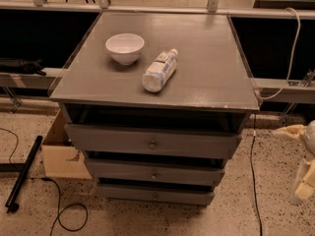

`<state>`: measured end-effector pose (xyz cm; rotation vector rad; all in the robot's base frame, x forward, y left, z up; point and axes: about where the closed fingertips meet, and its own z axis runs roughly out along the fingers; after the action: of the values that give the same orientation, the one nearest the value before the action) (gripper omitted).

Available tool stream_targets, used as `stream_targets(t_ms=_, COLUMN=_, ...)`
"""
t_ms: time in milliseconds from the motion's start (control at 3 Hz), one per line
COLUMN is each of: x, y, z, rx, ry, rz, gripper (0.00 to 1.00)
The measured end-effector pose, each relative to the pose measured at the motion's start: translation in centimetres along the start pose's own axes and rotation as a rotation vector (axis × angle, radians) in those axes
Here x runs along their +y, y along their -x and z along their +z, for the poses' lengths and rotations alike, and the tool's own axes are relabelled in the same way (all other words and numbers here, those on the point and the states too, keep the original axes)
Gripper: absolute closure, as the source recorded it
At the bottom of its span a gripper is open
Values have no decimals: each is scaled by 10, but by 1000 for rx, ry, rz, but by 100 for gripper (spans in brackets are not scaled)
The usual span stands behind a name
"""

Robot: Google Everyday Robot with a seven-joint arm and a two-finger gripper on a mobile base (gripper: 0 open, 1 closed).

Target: Open bottom drawer

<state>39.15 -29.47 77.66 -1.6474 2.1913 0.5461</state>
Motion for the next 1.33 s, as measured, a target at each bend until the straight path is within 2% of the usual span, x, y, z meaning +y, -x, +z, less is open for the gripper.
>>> stream_targets(t_ms=333, x=-6, y=-16, z=17, rx=-12, ry=26, rz=50, gripper=0)
stream_targets(t_ms=667, x=16, y=-22, z=53, rx=-23, ry=122, rz=54, gripper=0)
stream_targets(t_ms=1000, x=56, y=-18, z=89, rx=-61, ry=245, rz=50, gripper=0)
stream_targets(t_ms=1333, x=70, y=-18, z=101, rx=-85, ry=296, rz=54, gripper=0)
